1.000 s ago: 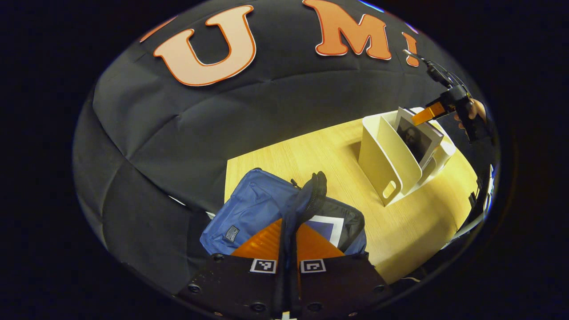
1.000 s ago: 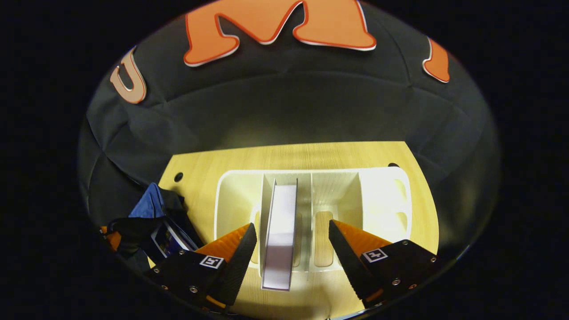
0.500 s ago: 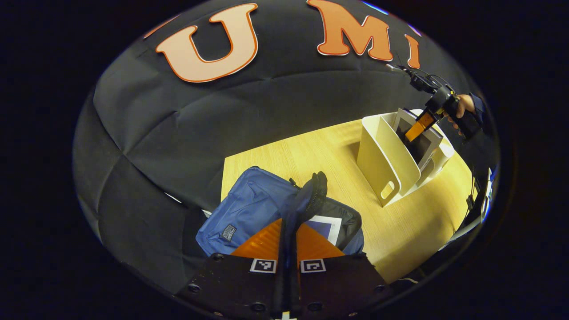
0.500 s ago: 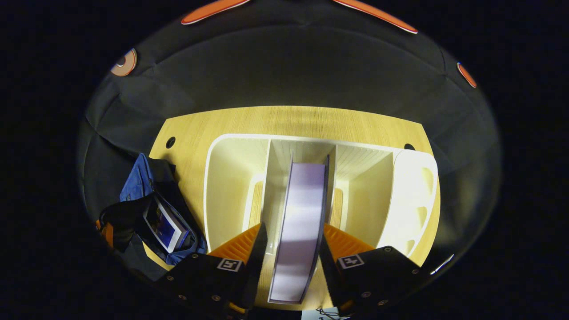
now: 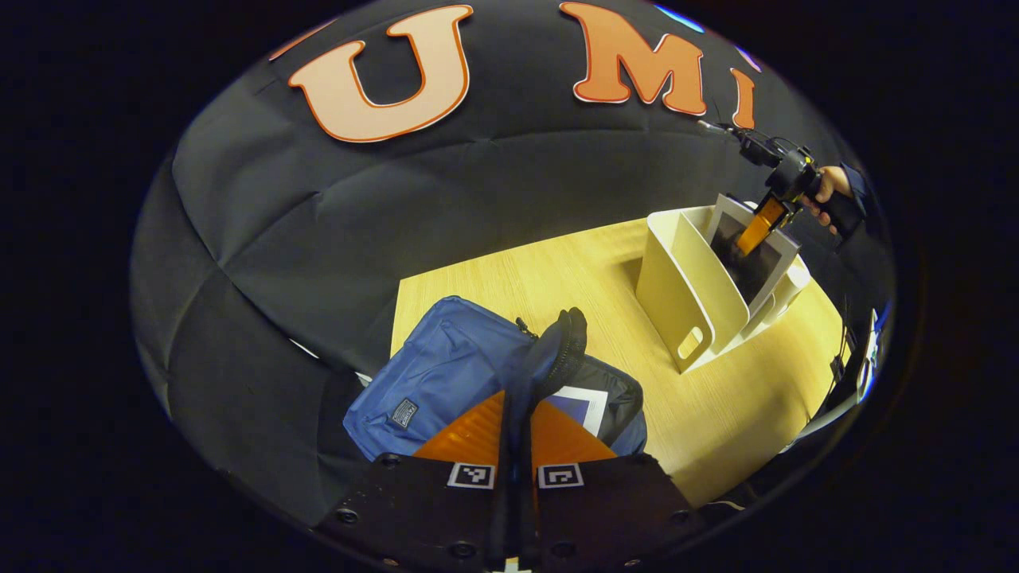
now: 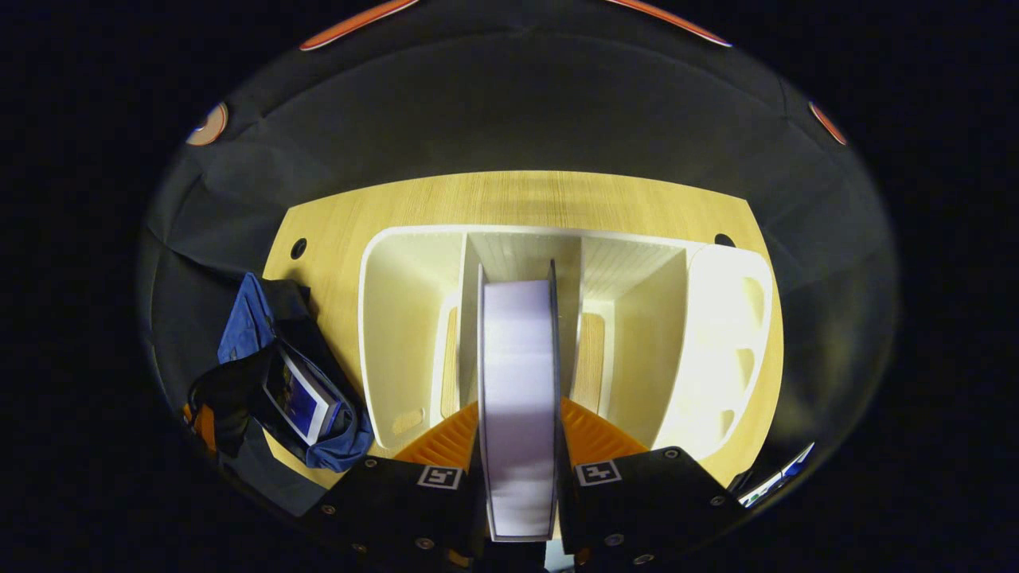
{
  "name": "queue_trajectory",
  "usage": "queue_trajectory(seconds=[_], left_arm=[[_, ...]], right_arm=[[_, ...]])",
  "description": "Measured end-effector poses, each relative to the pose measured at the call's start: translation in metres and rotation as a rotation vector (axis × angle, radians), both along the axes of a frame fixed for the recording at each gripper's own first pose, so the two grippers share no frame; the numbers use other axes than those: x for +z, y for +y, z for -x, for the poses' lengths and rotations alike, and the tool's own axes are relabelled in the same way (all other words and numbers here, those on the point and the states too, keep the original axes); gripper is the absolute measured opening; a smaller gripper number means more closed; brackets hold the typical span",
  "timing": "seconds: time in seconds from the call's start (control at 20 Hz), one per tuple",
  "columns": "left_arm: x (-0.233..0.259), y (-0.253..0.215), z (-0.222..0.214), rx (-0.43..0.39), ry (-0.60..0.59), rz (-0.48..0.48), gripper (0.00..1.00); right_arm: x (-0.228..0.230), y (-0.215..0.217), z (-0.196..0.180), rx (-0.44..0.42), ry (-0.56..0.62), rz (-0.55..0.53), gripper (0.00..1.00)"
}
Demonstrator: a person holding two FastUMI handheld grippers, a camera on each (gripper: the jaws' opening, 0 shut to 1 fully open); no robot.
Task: Open the schoolbag, grab two books from the bookshelf and put them into the schoolbag.
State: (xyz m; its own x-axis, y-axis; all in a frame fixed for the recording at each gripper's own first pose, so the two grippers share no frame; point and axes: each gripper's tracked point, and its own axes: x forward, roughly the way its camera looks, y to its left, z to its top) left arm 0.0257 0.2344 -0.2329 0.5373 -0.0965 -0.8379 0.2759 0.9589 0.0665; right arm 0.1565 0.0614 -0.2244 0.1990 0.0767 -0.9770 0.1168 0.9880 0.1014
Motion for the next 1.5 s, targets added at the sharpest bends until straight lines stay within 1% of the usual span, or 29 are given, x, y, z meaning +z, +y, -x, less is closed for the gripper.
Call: queue_trajectory(seconds=[0.2,0.45,0.6,0.8,0.85,0.9,1.05,1.25,1.5], left_arm=[[0.001,0.001,0.001,-0.001,-0.004,0.004,0.06],[0.002,0.001,-0.001,-0.009,-0.003,-0.002,0.06],[0.004,0.001,-0.005,-0.012,-0.009,-0.008,0.06],[0.004,0.000,-0.007,-0.023,-0.005,-0.018,0.06],[0.006,0.000,-0.006,-0.024,-0.002,-0.019,0.06],[0.006,-0.001,-0.006,-0.024,-0.001,-0.019,0.06],[0.006,-0.001,-0.008,-0.027,0.000,-0.023,0.06],[0.005,-0.001,-0.010,-0.025,0.002,-0.028,0.06],[0.004,-0.002,-0.011,-0.005,-0.005,-0.009,0.06]], right_arm=[[0.050,-0.012,0.001,-0.059,-0.091,-0.055,0.37],[0.109,-0.023,0.016,-0.115,-0.201,-0.123,0.37],[0.132,-0.020,0.030,-0.122,-0.257,-0.179,0.37],[0.148,0.001,0.041,-0.142,-0.306,-0.282,0.37],[0.152,0.007,0.044,-0.139,-0.320,-0.300,0.45],[0.153,0.013,0.046,-0.138,-0.326,-0.319,0.36],[0.153,0.039,0.052,-0.143,-0.331,-0.392,0.35],[0.142,0.086,0.058,-0.150,-0.308,-0.511,0.35],[0.115,0.153,0.060,-0.178,-0.294,-0.594,0.35]])
